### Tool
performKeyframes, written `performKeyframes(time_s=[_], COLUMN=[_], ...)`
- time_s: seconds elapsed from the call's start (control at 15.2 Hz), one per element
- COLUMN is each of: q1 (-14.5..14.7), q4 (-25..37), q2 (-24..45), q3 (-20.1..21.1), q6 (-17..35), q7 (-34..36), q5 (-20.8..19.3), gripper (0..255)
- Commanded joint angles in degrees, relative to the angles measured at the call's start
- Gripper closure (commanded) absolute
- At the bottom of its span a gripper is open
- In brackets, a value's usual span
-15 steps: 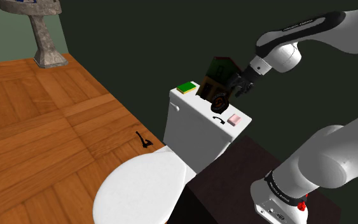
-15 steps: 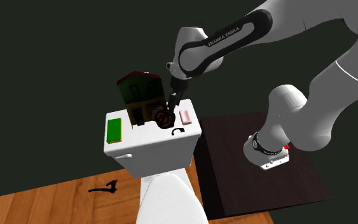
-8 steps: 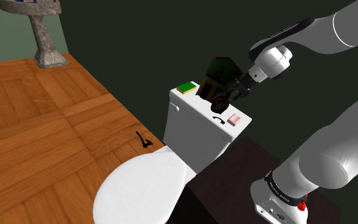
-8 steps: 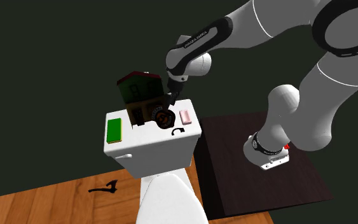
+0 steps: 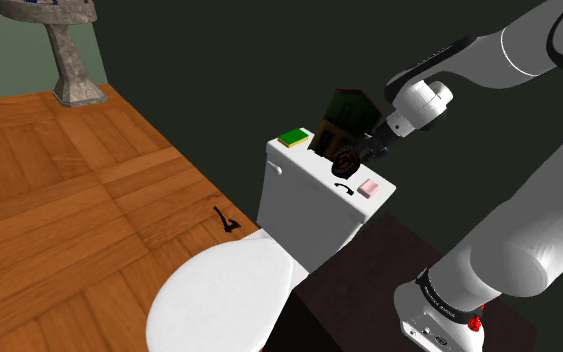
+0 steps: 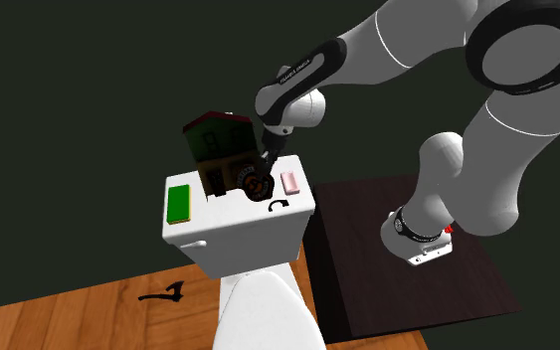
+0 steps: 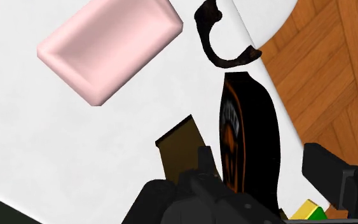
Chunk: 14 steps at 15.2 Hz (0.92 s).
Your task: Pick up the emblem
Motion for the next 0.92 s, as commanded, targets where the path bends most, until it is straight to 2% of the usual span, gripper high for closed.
performKeyframes(time_s=[0.0,0.53,0.86], q1=[0.0,0.01,0.07], q4=[0.0,-0.07,-0.11], q2=[0.08,0.05,-4.05], q3=[0.02,0.0,-0.5], q6=[0.03,0.07,-1.36], q7=[-0.11,-0.15,4.81], q5=[0.13,0.14,-5.31], gripper=[255,255,255])
